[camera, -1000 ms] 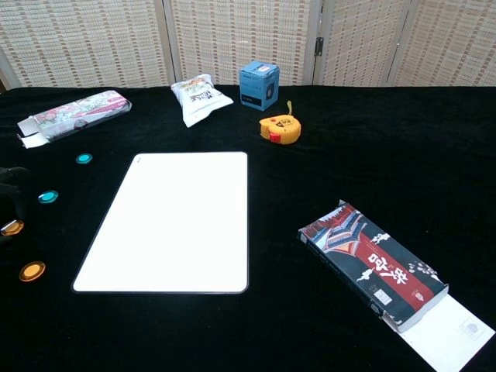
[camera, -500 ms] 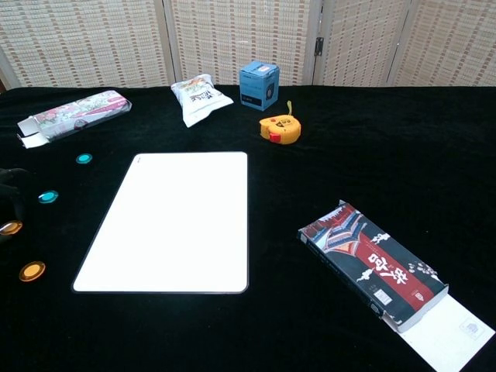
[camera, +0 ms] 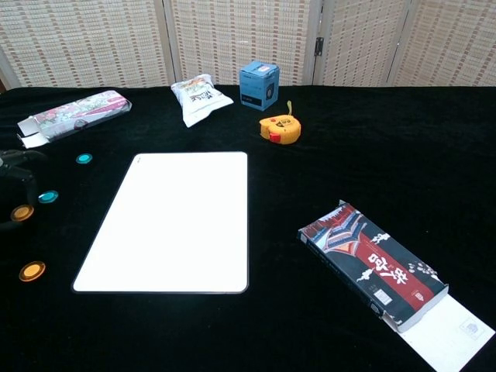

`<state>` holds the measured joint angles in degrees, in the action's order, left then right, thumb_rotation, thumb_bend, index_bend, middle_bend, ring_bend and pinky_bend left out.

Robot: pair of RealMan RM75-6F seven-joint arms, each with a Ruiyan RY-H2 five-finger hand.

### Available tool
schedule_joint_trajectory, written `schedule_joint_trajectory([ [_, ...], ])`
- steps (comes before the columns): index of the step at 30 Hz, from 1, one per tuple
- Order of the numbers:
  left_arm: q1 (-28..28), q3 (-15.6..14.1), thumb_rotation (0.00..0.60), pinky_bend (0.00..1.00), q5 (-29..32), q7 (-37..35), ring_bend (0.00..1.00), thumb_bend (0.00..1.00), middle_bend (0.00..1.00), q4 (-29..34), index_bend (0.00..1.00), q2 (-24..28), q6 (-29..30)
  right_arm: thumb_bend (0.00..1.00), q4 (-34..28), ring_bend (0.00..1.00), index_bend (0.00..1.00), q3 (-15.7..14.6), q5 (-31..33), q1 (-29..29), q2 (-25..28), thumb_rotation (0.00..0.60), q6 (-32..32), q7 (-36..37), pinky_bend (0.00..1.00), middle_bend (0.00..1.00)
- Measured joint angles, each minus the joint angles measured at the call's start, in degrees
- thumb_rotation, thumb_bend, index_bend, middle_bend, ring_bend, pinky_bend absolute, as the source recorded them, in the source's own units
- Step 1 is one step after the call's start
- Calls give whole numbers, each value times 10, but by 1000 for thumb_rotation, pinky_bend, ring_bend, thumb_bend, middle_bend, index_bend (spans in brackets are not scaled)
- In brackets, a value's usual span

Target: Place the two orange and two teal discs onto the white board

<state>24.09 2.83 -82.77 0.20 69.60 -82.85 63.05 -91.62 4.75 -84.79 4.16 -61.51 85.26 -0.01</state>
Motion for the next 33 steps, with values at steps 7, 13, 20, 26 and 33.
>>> schedule_joint_trajectory([
  [7,68,30,600,0,-15,15,0,406,98,51,550,16,-37,361,0,0,0,1,4,2,0,600,-5,-1,0,1],
  [13,130,53,600,0,-10,38,0,408,97,52,550,-5,-93,361,-4,0,0,2,8,1,3,600,-6,-6,0,1],
  [20,182,68,600,0,21,60,0,407,98,4,548,-52,-153,361,-8,0,0,2,12,0,5,600,-6,-10,0,1],
  [26,201,68,600,0,52,74,0,408,98,-25,505,-74,-179,361,-9,0,0,2,15,-2,6,600,-5,-11,0,1],
  [33,197,59,600,0,59,75,0,368,64,-2,228,-63,-174,362,-11,0,0,4,15,0,6,600,-7,-14,0,1],
])
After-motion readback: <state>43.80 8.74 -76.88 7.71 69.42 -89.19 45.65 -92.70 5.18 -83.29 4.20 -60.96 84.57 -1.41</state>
